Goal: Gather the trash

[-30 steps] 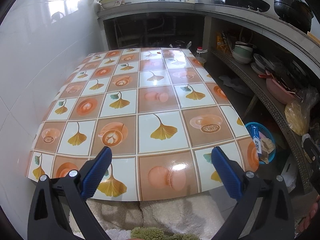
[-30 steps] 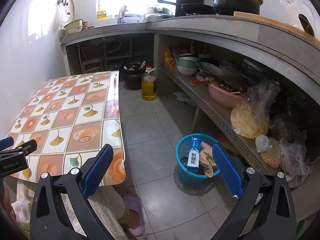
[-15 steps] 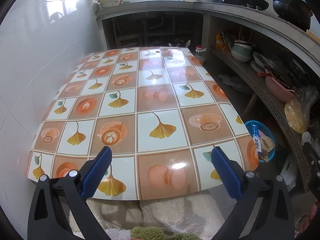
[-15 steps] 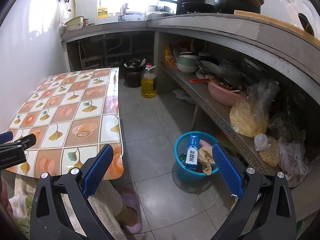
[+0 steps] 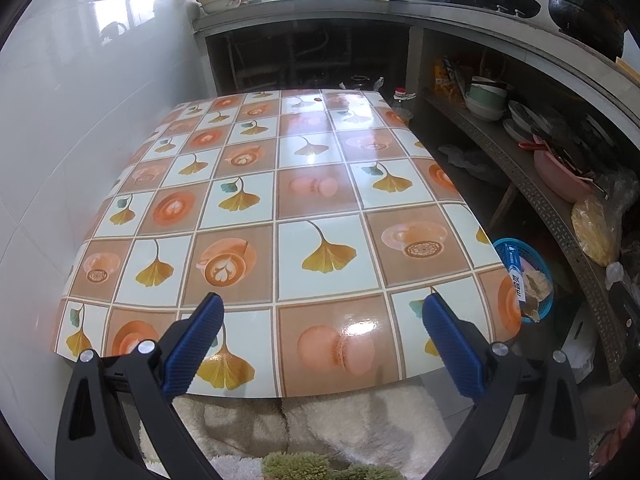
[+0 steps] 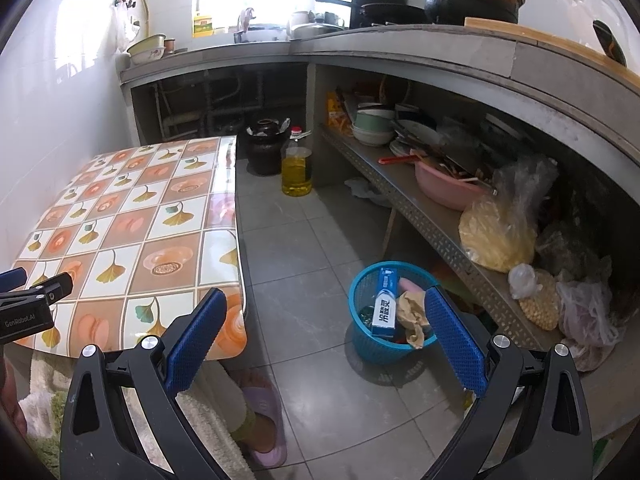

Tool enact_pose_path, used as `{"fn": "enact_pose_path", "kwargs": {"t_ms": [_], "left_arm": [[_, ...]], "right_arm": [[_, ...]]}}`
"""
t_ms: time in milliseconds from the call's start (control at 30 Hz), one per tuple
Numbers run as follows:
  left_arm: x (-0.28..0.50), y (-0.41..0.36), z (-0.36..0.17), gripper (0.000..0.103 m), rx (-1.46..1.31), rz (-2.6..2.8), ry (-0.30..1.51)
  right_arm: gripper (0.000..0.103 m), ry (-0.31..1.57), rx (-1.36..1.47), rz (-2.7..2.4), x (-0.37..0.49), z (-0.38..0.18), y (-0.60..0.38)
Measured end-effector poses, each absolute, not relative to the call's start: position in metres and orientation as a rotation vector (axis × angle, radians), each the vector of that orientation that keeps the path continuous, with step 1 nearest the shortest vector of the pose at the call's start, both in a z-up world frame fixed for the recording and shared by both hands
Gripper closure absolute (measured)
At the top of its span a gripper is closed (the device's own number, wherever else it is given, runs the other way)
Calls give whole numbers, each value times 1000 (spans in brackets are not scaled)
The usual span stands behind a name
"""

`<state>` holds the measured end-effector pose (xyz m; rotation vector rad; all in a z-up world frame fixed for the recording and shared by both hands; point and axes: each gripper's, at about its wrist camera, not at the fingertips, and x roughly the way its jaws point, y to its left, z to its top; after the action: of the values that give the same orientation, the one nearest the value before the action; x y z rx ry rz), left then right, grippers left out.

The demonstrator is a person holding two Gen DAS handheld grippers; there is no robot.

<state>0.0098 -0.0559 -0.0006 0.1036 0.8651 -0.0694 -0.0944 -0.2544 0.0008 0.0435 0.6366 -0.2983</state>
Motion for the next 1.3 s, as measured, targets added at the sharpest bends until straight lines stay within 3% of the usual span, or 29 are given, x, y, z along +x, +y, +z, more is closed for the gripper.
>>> {"fn": "enact_pose_path", "kwargs": {"t_ms": [1300], "left_arm": [[12,-47,0,6,85,-56,868]], "right_arm": [[8,633,42,-288,-88,3,-250]]}}
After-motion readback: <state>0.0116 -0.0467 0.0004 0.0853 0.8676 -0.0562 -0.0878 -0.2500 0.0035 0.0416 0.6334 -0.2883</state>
